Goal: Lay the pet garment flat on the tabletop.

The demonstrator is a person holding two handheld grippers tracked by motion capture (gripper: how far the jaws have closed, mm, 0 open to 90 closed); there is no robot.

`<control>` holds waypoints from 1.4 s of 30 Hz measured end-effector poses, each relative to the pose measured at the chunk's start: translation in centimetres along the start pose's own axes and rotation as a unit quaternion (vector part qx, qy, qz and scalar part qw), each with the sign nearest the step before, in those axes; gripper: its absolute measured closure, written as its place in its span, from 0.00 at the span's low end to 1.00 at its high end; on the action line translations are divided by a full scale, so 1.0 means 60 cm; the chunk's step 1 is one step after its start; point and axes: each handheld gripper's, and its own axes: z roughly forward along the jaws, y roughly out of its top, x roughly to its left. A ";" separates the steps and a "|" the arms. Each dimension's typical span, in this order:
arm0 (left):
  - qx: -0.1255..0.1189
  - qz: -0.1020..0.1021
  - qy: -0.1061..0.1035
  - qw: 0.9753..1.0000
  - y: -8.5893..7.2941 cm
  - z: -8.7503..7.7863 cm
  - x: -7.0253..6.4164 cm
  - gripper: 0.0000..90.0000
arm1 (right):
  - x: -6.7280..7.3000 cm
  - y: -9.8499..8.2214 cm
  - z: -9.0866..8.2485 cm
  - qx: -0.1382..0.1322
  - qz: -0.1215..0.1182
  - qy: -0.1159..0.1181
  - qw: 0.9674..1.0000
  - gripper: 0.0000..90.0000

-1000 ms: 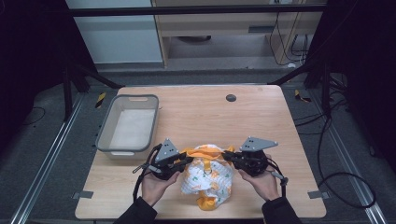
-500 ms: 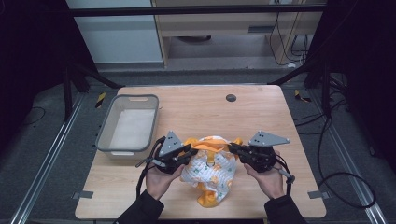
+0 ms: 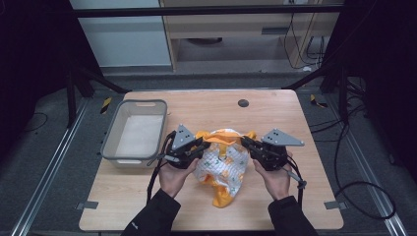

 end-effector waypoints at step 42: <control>0.020 -0.014 0.057 0.998 -0.032 -0.028 0.069 0.47 | -0.059 -0.010 -0.015 0.026 0.003 -0.065 0.998 0.66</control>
